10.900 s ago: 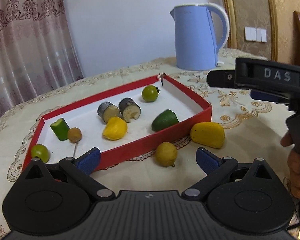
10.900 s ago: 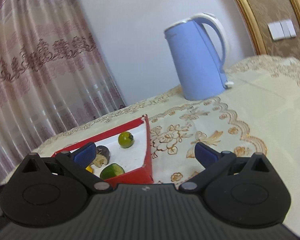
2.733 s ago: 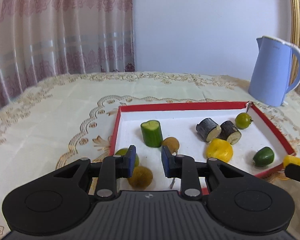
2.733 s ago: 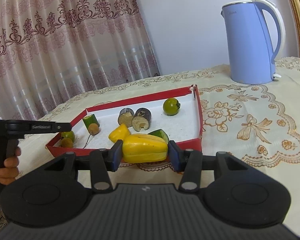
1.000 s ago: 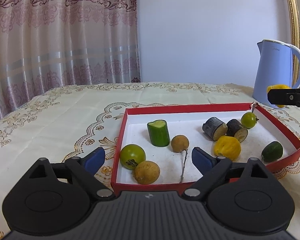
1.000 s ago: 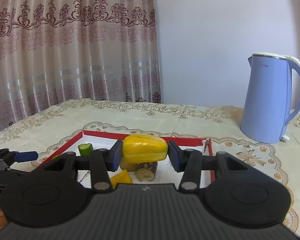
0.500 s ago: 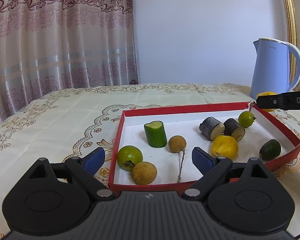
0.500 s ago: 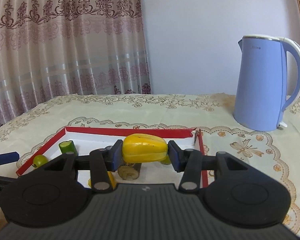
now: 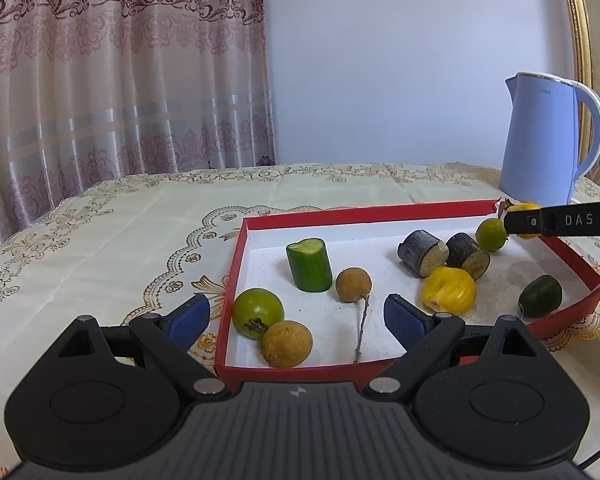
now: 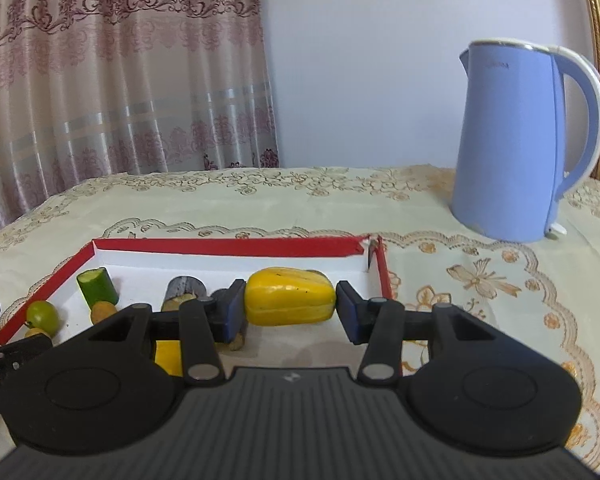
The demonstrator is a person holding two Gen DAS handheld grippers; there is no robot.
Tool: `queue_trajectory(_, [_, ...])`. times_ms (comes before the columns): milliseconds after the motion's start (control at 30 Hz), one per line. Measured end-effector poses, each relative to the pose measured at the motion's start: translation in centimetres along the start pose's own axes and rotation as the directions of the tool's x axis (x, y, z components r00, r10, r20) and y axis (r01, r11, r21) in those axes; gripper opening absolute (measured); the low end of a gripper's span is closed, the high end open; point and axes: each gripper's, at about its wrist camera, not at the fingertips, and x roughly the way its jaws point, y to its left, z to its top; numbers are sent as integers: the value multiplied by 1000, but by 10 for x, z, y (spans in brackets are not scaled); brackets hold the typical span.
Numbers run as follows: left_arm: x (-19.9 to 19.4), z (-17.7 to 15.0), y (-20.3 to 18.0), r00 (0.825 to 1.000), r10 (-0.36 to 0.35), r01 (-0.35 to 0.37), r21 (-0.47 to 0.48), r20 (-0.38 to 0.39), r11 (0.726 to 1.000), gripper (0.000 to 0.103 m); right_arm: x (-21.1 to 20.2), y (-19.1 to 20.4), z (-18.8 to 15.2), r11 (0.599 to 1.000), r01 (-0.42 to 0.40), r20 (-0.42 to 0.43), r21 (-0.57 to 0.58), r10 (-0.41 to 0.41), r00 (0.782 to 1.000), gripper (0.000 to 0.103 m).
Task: Organize fruits
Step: 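Carry the yellow pepper chunk over the tray with the right tool, then lower the pepper chunk into the tray and open the right tool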
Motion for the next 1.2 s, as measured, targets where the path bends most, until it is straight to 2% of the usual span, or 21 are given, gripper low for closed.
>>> queue_trajectory(200, [1, -1, -1, 1000, 5, -5, 6, 1, 1000, 95, 8, -8, -12, 1000, 6, -44, 15, -6, 999, 46])
queue_trajectory(433, [2, -1, -1, 1000, 5, -5, 6, -2, 1000, 95, 13, -10, -15, 1000, 22, -56, 14, -21, 998, 46])
queue_trajectory(1200, [2, -1, -2, 1000, 11, -11, 7, -15, 1000, 99, 16, -9, -18, 1000, 21, -58, 1, -21, 998, 46])
